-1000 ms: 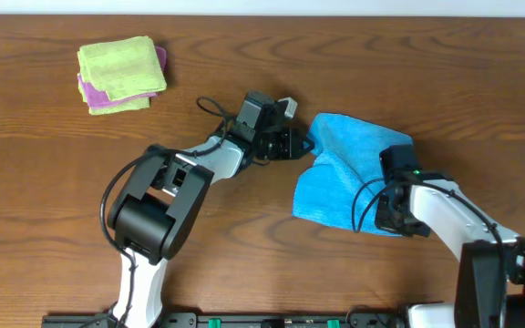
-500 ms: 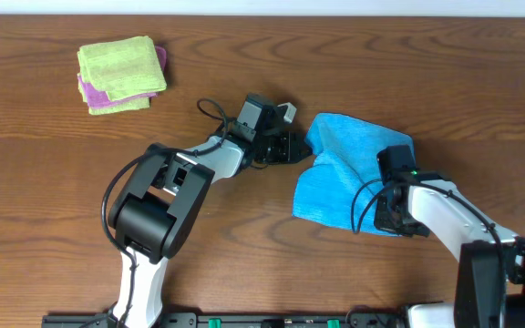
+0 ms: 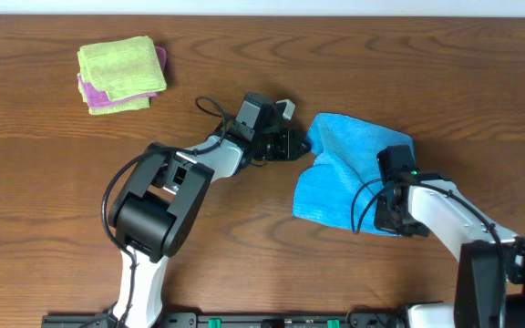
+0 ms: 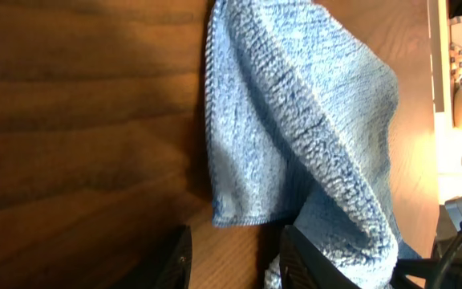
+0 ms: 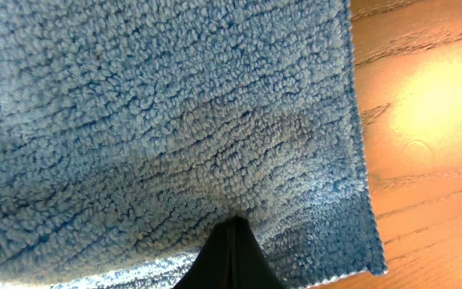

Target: Fold the cloth

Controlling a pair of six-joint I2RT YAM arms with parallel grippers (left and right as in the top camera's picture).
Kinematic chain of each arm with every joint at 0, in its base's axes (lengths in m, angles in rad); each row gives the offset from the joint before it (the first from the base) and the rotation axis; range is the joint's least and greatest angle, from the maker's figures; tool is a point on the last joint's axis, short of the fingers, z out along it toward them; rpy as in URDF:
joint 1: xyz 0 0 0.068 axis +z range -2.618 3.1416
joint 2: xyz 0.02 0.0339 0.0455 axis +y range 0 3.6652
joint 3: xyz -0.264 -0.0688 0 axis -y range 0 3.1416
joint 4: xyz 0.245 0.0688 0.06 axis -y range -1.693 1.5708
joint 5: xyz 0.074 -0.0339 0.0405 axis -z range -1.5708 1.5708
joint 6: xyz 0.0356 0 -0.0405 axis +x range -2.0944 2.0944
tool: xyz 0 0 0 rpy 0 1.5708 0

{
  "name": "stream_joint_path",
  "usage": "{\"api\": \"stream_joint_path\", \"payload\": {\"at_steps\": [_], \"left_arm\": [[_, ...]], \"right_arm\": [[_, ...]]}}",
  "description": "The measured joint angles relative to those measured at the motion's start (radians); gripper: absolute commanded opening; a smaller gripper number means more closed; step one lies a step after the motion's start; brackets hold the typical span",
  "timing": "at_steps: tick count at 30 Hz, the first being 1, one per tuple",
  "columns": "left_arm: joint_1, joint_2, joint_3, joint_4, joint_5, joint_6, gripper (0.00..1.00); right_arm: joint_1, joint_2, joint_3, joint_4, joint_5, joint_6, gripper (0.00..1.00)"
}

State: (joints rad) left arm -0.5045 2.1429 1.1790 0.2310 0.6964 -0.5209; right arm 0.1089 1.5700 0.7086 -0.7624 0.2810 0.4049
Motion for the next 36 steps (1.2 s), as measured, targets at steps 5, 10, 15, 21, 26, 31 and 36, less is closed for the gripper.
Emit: {"api": "stream_joint_path", "payload": {"at_steps": [5,10,15,21,26,31,36], "left_arm": [[0.000,0.005,0.000,0.013,0.000,-0.003,0.37],[0.000,0.008,0.000,0.023,0.000,-0.008,0.37],[-0.002,0.012,0.000,0.039,-0.002,-0.029,0.37],[-0.009,0.049,0.027,0.090,0.002,-0.064,0.32],[-0.009,0.110,0.097,0.103,0.058,-0.085,0.32],[-0.009,0.111,0.101,0.079,0.063,-0.092,0.08],[-0.005,0.122,0.101,0.060,0.082,-0.097,0.06]], "right_arm": [[0.000,0.000,0.000,0.000,0.000,0.000,0.01],[0.000,0.000,0.000,0.000,0.000,0.000,0.02],[0.000,0.000,0.000,0.001,0.000,0.000,0.01],[0.000,0.000,0.000,0.001,0.000,-0.004,0.02],[0.000,0.000,0.000,0.001,0.000,-0.005,0.01],[0.000,0.000,0.000,0.002,0.000,-0.005,0.01],[0.000,0.000,-0.001,0.002,0.000,-0.007,0.01]]}}
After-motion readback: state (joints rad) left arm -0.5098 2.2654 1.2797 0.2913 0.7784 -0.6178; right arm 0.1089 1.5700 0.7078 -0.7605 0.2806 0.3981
